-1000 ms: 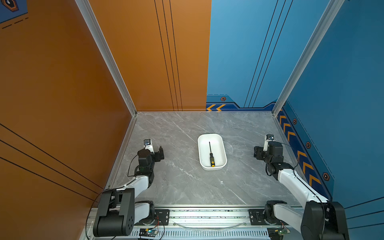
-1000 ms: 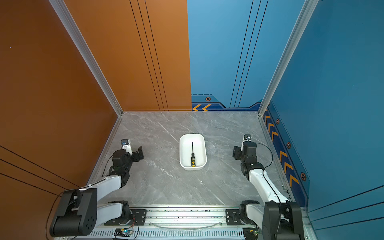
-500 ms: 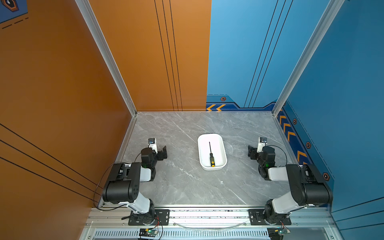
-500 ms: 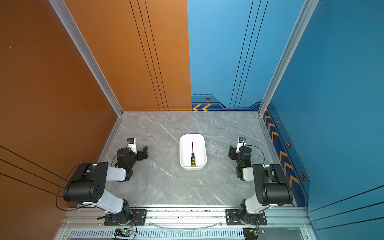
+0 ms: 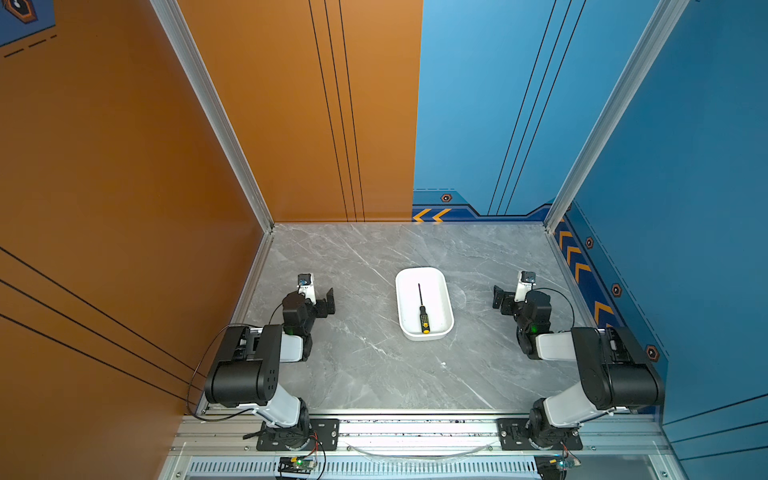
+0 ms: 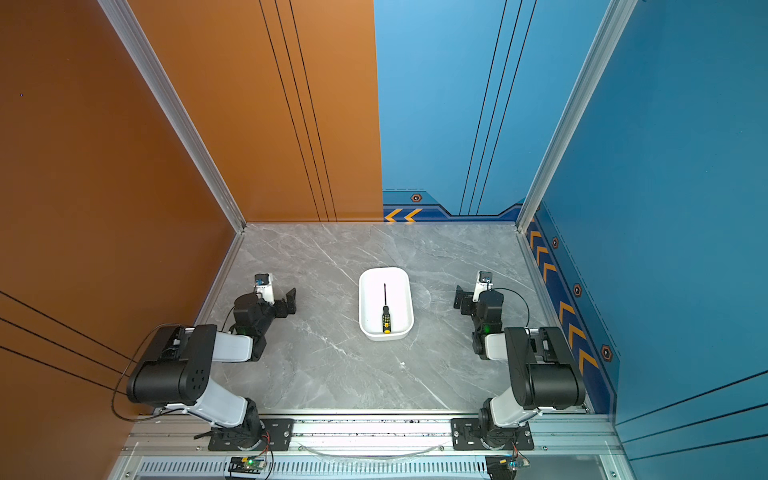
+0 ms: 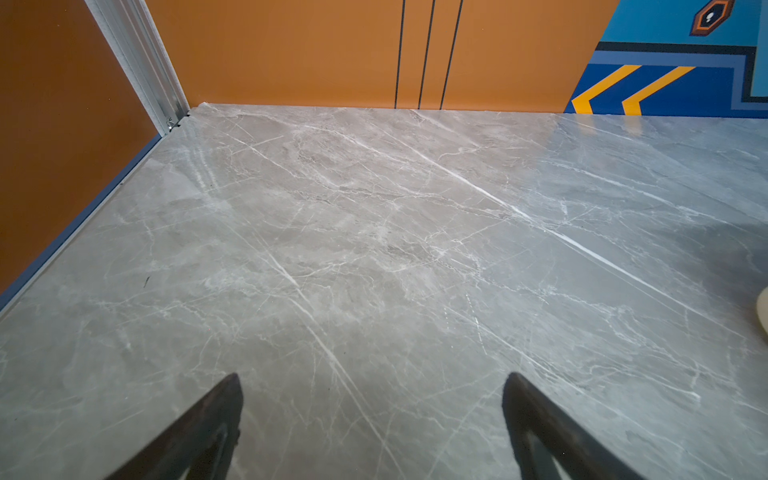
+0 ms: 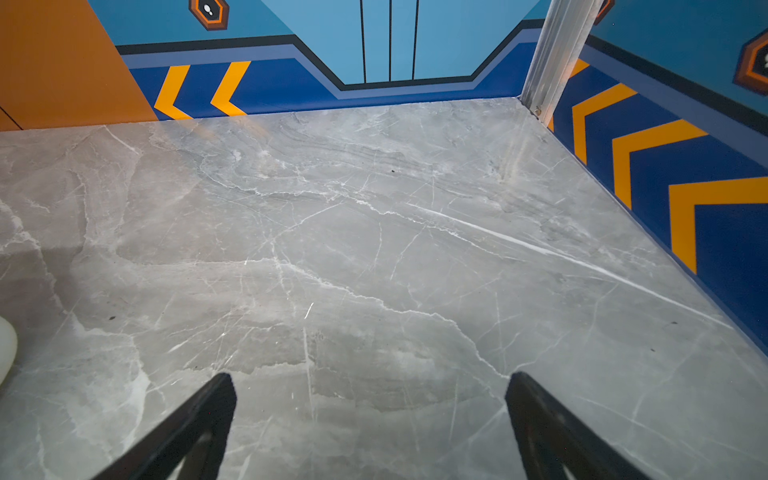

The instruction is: Put the screwdriver in the bin

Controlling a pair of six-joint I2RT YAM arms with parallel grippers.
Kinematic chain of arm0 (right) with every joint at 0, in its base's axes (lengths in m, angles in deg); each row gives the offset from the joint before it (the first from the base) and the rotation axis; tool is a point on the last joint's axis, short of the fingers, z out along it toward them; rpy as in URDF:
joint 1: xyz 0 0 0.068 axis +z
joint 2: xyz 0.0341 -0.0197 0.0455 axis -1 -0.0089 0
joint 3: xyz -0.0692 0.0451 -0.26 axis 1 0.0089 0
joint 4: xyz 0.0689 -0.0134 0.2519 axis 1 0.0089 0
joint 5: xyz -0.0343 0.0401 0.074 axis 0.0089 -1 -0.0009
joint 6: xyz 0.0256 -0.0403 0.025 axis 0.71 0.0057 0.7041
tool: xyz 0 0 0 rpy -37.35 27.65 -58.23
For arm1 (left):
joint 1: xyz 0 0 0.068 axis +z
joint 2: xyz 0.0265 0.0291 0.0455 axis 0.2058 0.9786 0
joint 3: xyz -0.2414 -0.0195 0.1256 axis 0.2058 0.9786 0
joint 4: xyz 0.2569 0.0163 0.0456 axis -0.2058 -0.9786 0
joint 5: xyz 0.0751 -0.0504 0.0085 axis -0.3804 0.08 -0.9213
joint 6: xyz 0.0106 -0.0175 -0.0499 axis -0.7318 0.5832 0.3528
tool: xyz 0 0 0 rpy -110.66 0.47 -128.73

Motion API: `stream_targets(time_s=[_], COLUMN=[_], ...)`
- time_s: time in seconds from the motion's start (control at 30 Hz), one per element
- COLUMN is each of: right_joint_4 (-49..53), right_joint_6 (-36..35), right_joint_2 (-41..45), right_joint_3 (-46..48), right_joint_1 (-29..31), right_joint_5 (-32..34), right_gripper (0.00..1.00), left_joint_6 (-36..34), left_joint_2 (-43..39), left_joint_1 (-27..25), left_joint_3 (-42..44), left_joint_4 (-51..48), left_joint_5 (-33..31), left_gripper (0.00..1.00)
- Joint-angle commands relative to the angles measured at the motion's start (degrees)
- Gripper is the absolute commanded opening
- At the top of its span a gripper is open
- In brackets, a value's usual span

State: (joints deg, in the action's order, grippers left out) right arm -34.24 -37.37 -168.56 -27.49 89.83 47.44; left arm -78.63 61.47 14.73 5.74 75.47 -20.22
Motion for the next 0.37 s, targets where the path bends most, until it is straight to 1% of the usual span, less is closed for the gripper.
stream_targets(time_s=[0.0, 0.07, 0.33], right_joint_4=[-0.89, -0.90, -0.97], right_joint_6=[0.25, 0.10, 0.20], right_joint_2=[-0.22, -0.06, -0.13], right_joint_3=[-0.93, -0.82, -0.85], right_joint_1=[0.28, 0.61, 0.41], right_joint_5=[1.42, 2.12, 1.64], right_gripper=[1.00, 1.00, 1.00], left_joint_6=[-2.03, -2.40, -2.49], left_joint_2=[0.01, 0.09, 0.03], left_joint_1=[-0.47, -0.48, -0.48], left_joint_3=[-0.90, -1.31, -1.30], left_joint_4=[0.57, -0.03, -0.21], left_joint_5=[3.89, 5.03, 5.00], left_gripper=[0.98, 0.98, 0.98])
